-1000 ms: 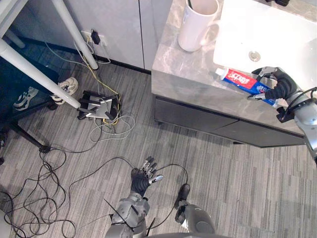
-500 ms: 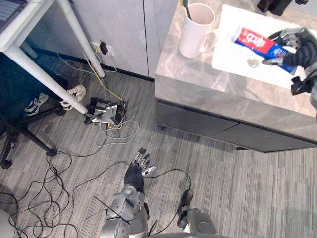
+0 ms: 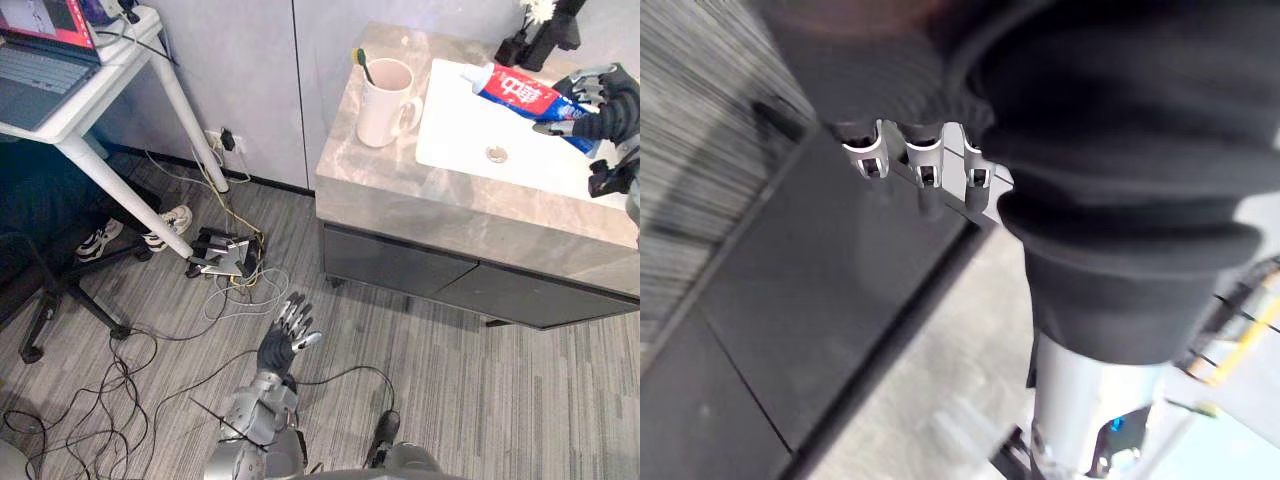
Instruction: Organize washtable
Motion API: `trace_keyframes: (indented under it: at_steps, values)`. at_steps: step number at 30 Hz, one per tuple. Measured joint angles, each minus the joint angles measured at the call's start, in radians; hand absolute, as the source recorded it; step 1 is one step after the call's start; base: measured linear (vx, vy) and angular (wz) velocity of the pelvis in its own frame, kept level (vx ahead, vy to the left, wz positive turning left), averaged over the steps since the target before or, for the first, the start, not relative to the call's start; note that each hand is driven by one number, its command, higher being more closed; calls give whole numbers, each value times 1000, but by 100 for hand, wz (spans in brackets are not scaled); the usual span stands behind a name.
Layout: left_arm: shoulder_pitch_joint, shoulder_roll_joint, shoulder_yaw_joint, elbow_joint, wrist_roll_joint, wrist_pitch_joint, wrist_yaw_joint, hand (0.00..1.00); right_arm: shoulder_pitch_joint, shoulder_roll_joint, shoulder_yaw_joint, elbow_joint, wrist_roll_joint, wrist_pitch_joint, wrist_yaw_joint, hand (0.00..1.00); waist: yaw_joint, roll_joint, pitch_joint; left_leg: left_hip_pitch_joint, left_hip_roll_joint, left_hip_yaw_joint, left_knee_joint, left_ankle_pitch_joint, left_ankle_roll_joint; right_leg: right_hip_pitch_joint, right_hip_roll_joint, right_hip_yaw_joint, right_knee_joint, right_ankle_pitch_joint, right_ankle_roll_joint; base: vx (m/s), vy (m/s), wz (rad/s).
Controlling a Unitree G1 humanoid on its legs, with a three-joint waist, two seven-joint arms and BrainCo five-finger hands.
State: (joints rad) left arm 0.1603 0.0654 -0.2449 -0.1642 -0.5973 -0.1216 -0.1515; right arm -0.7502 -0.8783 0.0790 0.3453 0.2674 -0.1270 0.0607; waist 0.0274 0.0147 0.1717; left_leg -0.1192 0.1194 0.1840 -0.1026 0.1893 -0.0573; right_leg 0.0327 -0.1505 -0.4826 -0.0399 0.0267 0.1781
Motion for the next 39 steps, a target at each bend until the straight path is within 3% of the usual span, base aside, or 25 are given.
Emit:
trace_keyframes:
  at_steps: [5,14,21,39]
  values:
    - [-251,22,-31,-12,-91,3,66,0,97,202,2,-233,1,-1,-6,100,-12,14,-37,15,1,-7,0,3,1,22,7,-8,-21,4,-4,-22,-2,4]
    - [-453,51,-123,23,-181,38,136,0,213,434,32,-367,16,17,4,100,-19,13,-63,25,-3,-9,0,5,0,33,9,-7,-24,18,2,0,0,0]
    - [-496,80,-145,62,-199,53,154,0,263,482,87,-372,18,27,34,100,-25,9,-72,27,-5,-1,0,5,1,33,9,1,-34,19,-6,-9,5,-3]
    - [-561,77,-122,96,-176,58,181,0,333,524,89,-372,17,46,54,100,-21,1,-93,28,-6,7,0,5,1,30,8,13,-36,21,-4,0,0,-1]
